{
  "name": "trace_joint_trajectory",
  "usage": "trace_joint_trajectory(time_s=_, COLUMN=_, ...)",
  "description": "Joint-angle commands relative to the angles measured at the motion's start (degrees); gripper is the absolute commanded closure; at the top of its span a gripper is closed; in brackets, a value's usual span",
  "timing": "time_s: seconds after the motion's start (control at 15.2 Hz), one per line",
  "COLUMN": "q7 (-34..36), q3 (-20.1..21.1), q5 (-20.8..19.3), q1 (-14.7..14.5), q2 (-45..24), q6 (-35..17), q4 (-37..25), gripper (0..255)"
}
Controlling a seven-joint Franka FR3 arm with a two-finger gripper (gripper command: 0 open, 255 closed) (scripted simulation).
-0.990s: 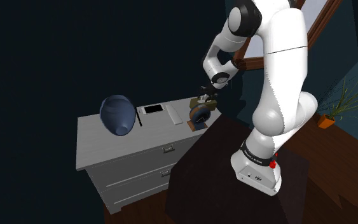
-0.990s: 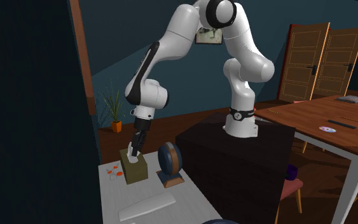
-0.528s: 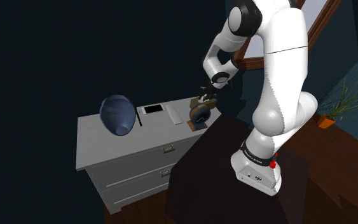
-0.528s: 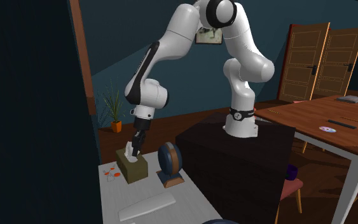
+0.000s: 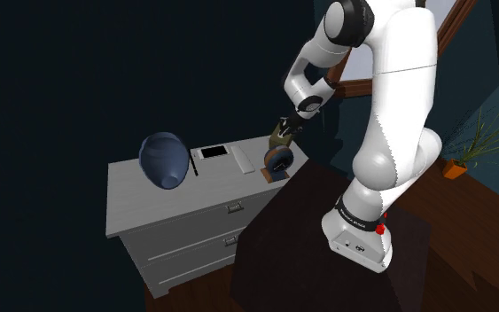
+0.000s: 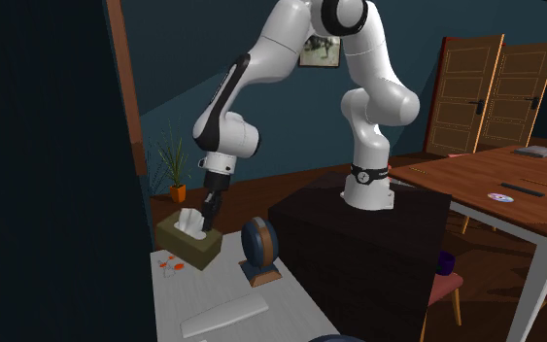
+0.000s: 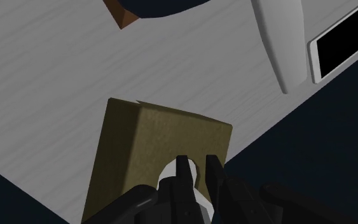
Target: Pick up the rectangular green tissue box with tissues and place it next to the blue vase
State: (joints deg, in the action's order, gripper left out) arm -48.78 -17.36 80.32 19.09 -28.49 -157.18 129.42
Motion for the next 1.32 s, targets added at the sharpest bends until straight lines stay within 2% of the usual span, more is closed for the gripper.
trace_joint_trajectory(time_s=0.0, q7=1.82, q3=-0.70, q5=-2.01, q1=-0.52, q2=1.56, q6=0.16, q4=0.86, gripper=255)
trace_joint_trajectory(time_s=1.25, q7=22.67, q3=-9.02, q5=-25.46, q1=-6.82, q2=16.95, q6=2.82, q4=6.99, gripper=255)
